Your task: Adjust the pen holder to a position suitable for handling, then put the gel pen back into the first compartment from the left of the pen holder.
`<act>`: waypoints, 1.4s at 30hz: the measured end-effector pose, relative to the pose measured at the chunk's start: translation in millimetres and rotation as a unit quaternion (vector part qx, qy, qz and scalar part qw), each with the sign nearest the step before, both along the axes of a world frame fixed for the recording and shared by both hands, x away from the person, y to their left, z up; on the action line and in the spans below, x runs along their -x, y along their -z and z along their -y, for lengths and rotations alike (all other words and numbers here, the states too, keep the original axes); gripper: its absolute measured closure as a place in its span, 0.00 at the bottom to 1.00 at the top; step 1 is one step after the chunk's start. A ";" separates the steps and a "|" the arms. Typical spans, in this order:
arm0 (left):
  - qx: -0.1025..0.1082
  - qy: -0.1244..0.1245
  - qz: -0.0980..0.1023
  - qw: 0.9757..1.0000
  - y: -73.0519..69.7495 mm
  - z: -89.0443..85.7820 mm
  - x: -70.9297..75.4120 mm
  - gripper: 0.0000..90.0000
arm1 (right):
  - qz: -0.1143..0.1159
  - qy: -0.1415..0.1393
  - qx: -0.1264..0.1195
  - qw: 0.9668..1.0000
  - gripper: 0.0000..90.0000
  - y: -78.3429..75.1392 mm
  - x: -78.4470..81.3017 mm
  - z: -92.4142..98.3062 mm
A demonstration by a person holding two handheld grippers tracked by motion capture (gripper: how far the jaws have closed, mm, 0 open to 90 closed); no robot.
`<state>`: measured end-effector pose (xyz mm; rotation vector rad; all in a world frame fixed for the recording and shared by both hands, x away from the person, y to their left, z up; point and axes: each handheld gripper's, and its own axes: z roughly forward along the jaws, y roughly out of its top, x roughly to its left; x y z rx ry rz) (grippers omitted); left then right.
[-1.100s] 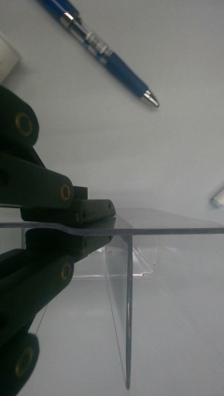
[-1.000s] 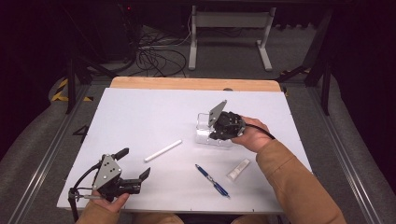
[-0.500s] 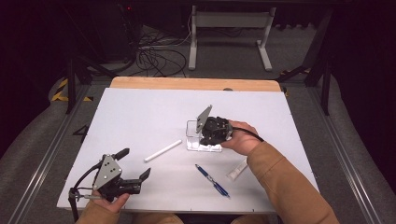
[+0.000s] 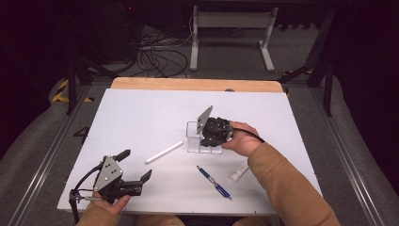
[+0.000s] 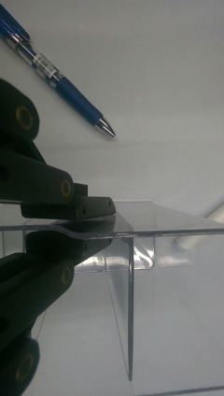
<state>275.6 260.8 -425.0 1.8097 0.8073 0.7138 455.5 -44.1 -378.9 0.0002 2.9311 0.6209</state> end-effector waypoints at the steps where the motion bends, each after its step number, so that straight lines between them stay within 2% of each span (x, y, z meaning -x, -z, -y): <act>1: 0.000 0.000 0.000 1.000 0.0 0.0 0.0 0.07 | -0.001 0.003 -0.002 1.000 0.94 -0.6 0.4 0.4; 7: 0.000 0.000 0.000 1.000 -0.2 0.2 0.1 0.07 | -0.002 0.007 -0.016 1.000 0.90 -4.7 0.3 3.8; 10: 0.000 0.000 0.001 1.000 -0.3 0.1 0.0 0.07 | -0.003 0.018 -0.032 0.999 0.81 -9.0 1.3 7.5; 13: 0.003 0.000 0.000 1.000 -0.5 -0.4 -0.3 0.07 | -0.004 0.029 -0.063 0.998 0.69 -15.9 1.9 14.6; 18: 0.001 0.001 0.000 1.000 -0.6 0.9 -1.5 0.07 | 0.002 0.062 -0.120 0.991 0.45 -28.0 11.8 27.5; 19: 0.001 0.001 0.000 1.000 -0.6 0.9 -1.5 0.07 | 0.002 0.062 -0.120 0.991 0.45 -28.0 11.8 27.5; 21: 0.003 0.000 0.001 1.000 -0.8 0.7 -1.4 0.07 | 0.008 0.078 -0.152 0.985 0.35 -33.7 17.6 34.9; 22: 0.003 0.000 0.001 1.000 -0.8 0.7 -1.4 0.07 | 0.008 0.078 -0.152 0.985 0.35 -33.7 17.6 34.9; 24: 0.002 0.000 0.002 1.000 -1.2 0.3 -1.5 0.07 | 0.015 0.091 -0.180 0.979 0.25 -37.5 23.1 41.0; 25: 0.002 0.000 0.003 1.000 -1.2 0.4 -1.3 0.07 | 0.016 0.098 -0.189 0.977 0.23 -38.3 25.5 42.7; 26: 0.002 0.000 0.003 1.000 -1.2 0.4 -1.1 0.07 | 0.016 0.098 -0.189 0.977 0.23 -38.3 25.5 42.7; 27: 0.002 0.000 0.003 1.000 -1.2 0.4 -0.9 0.07 | 0.015 0.106 -0.206 0.973 0.18 -39.7 30.3 45.6; 31: 0.002 -0.001 0.002 1.000 -1.0 -0.1 -1.1 0.07 | 0.013 0.115 -0.236 0.965 0.14 -41.3 40.2 50.3; 32: 0.002 -0.001 0.003 1.000 -1.1 -0.2 -1.2 0.07 | 0.013 0.115 -0.236 0.965 0.14 -41.3 40.2 50.3; 33: 0.003 -0.001 0.003 1.000 -1.2 0.2 -0.7 0.07 | 0.015 0.117 -0.243 0.963 0.12 -41.6 43.9 51.3; 36: 0.003 -0.001 0.003 1.000 -1.3 0.7 -0.6 0.07 | 0.018 0.117 -0.248 0.961 0.11 -43.0 47.5 52.1; 42: 0.002 -0.001 0.004 1.000 -1.4 0.5 -1.1 0.07 | 0.016 0.118 -0.255 0.960 0.06 -44.4 51.8 53.5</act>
